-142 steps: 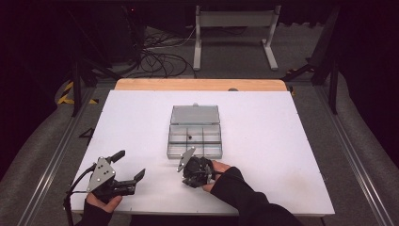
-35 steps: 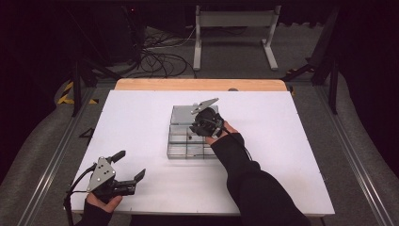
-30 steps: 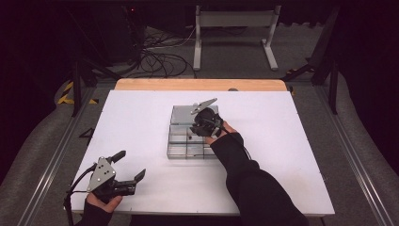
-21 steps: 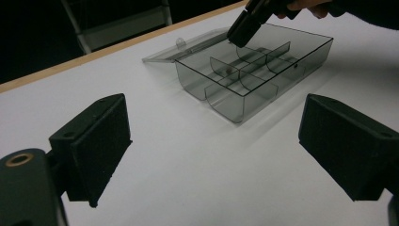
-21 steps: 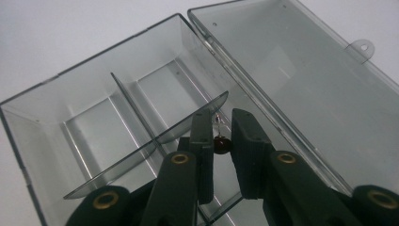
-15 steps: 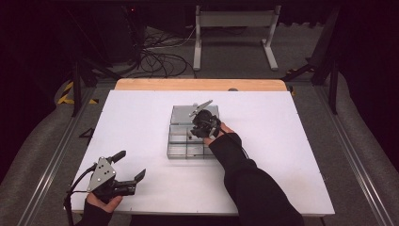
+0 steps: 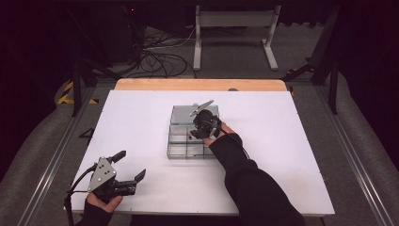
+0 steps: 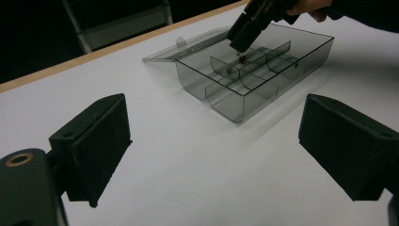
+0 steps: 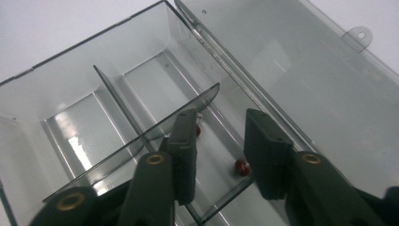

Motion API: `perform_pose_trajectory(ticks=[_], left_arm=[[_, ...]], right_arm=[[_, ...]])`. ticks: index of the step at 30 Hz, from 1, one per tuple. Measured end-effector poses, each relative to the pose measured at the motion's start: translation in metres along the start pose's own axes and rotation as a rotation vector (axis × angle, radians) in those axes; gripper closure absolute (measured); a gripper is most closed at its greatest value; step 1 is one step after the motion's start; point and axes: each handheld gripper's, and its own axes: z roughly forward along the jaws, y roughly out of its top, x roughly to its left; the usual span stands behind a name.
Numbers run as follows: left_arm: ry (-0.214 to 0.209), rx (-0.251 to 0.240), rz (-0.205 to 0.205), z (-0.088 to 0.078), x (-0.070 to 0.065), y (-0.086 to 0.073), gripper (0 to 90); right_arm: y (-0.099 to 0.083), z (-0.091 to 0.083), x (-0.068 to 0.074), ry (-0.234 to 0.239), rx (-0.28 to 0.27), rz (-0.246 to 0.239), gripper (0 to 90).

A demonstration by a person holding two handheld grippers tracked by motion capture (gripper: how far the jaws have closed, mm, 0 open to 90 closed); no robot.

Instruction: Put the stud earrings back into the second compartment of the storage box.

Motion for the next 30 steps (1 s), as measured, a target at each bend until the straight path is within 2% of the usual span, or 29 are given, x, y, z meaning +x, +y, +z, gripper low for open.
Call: perform_pose_trajectory(ticks=[7,14,20,26,30], left_arm=[[0.003,0.001,-0.003,0.0,0.0,0.0,10.1],[0.004,0.0,-0.006,0.0,0.0,0.0,10.1],[0.006,0.006,-0.002,0.001,0.0,0.0,10.1],[0.009,0.006,-0.001,0.001,0.0,0.0,10.1],[0.01,0.007,0.0,0.001,0.0,0.0,10.2]], right_arm=[[-0.001,-0.02,0.004,0.008,-0.054,-0.004,47.3],[-0.008,-0.048,0.013,0.023,-0.122,-0.015,37.7],[-0.02,-0.072,0.016,0.022,-0.182,-0.014,29.8],[-0.038,-0.097,0.018,0.015,-0.274,-0.027,25.4],[-0.049,-0.112,0.019,0.018,-0.307,-0.03,21.1]])
